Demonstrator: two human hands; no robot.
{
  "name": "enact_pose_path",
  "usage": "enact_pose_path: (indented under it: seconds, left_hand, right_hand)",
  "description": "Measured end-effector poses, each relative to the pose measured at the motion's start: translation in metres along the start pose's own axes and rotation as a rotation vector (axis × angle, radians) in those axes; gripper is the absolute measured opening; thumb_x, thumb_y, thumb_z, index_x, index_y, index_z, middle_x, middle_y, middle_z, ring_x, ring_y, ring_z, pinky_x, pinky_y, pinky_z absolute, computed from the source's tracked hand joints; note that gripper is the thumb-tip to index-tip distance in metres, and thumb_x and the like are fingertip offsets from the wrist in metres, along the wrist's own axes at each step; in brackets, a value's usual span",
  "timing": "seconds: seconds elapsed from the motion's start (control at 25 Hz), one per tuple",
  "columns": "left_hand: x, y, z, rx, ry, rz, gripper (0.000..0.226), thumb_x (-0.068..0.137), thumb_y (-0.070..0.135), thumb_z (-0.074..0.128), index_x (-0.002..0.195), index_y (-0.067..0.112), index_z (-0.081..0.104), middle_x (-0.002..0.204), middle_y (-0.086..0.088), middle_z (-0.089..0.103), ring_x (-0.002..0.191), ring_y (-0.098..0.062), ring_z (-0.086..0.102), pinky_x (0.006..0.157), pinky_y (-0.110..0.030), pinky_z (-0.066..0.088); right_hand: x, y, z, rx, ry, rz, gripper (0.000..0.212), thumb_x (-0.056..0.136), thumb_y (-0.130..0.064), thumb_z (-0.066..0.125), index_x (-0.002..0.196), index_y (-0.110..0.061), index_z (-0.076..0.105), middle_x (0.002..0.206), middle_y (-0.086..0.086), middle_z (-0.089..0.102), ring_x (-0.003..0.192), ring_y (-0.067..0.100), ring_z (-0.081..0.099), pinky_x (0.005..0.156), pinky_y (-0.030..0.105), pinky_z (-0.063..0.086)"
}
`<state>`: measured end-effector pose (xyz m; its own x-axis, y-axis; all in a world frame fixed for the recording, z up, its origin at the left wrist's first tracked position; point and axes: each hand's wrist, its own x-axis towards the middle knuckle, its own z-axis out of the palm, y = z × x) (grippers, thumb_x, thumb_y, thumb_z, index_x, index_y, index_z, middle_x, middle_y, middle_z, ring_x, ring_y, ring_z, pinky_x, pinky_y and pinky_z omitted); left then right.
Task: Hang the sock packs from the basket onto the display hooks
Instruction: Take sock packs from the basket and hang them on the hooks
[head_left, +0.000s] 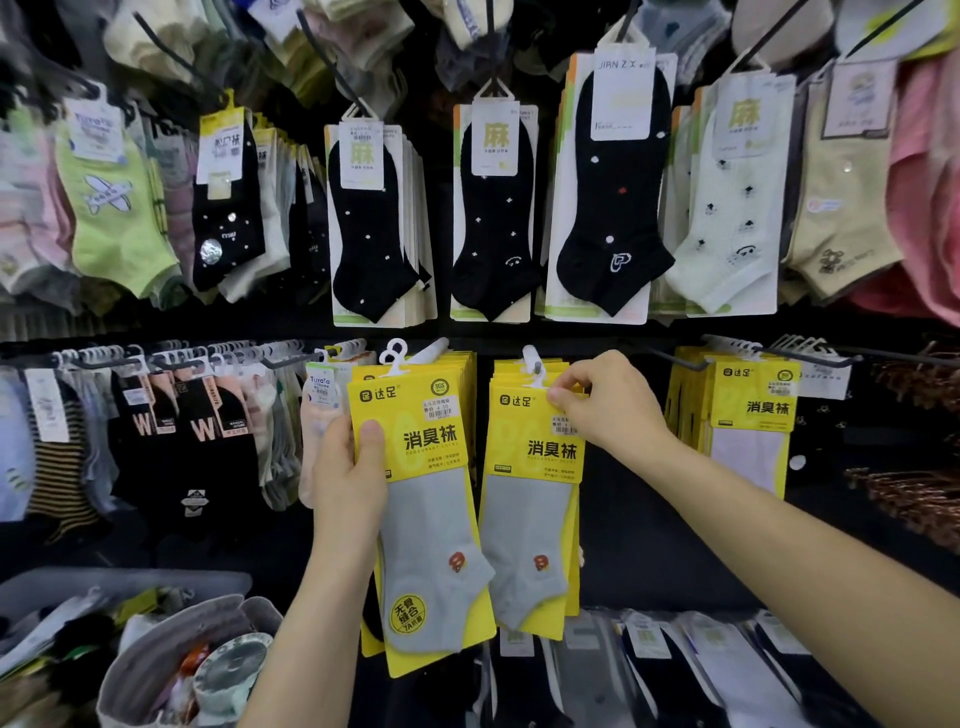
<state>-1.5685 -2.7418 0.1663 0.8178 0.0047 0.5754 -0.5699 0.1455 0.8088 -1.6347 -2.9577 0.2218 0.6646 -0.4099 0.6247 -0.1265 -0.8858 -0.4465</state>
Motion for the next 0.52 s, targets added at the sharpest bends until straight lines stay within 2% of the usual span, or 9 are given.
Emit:
enact_pose_path:
  seconds: [0.08,0.16,0.2,0.28,0.36,0.44,0.52]
  left_hand:
    - [0.000,-0.001,0.000,-0.014,0.005,-0.014,0.022,0.099,0.016,0.038,0.100,0.026,0.058,0.097,0.003,0.065,0.091,-0.020,0.062,0.083,-0.039,0.050]
    - [-0.002,-0.002,0.003,-0.002,-0.003,-0.004,0.021,0.099,0.016,0.039,0.097,0.025,0.058,0.088,0.011,0.064,0.081,-0.011,0.061,0.076,-0.033,0.049]
    - [-0.003,-0.003,0.006,0.013,-0.013,-0.005,0.019,0.099,0.016,0.039,0.098,0.020,0.058,0.083,0.013,0.062,0.078,-0.010,0.060,0.075,-0.034,0.049]
    - [-0.005,-0.004,0.012,0.033,-0.029,-0.016,0.018,0.099,0.017,0.041,0.102,0.011,0.058,0.083,0.017,0.058,0.081,-0.015,0.060,0.078,-0.041,0.049]
    - [-0.006,-0.006,0.018,0.013,-0.048,-0.042,0.016,0.098,0.017,0.042,0.099,0.016,0.059,0.087,0.014,0.061,0.082,-0.017,0.061,0.079,-0.041,0.050]
    - [-0.009,-0.007,0.025,-0.018,-0.083,-0.060,0.016,0.097,0.017,0.044,0.095,0.022,0.058,0.093,0.001,0.068,0.085,-0.019,0.064,0.081,-0.042,0.052]
    - [-0.012,-0.006,0.033,-0.050,-0.095,-0.061,0.015,0.096,0.017,0.046,0.096,0.023,0.059,0.100,-0.004,0.069,0.092,-0.024,0.065,0.084,-0.046,0.053]
  right_hand:
    - [0.005,-0.001,0.003,0.012,-0.016,0.039,0.014,0.086,-0.035,0.061,0.089,-0.025,0.070,0.103,0.005,0.061,0.092,0.022,0.058,0.083,0.043,0.050]
    - [0.011,0.000,0.007,0.011,-0.018,0.068,0.013,0.087,-0.035,0.061,0.088,-0.025,0.069,0.107,0.005,0.060,0.096,0.022,0.057,0.084,0.043,0.050]
    - [0.014,0.000,0.009,0.009,-0.019,0.078,0.012,0.087,-0.035,0.061,0.088,-0.025,0.069,0.109,0.005,0.060,0.098,0.022,0.057,0.085,0.042,0.050]
    - [0.017,0.001,0.011,0.014,-0.029,0.099,0.012,0.087,-0.035,0.061,0.089,-0.025,0.069,0.112,0.005,0.059,0.100,0.022,0.057,0.085,0.041,0.049]
    - [0.019,0.002,0.012,0.015,-0.024,0.103,0.016,0.086,-0.035,0.062,0.095,-0.023,0.068,0.114,0.004,0.058,0.101,0.021,0.057,0.084,0.039,0.049]
    - [0.014,0.003,0.010,0.056,0.061,0.099,0.027,0.086,-0.035,0.062,0.109,-0.020,0.061,0.110,0.002,0.056,0.098,0.019,0.056,0.084,0.038,0.049]
    - [0.002,0.003,0.008,0.273,0.151,0.088,0.023,0.087,-0.037,0.059,0.104,-0.020,0.058,0.093,-0.001,0.056,0.085,0.014,0.055,0.073,0.026,0.048]
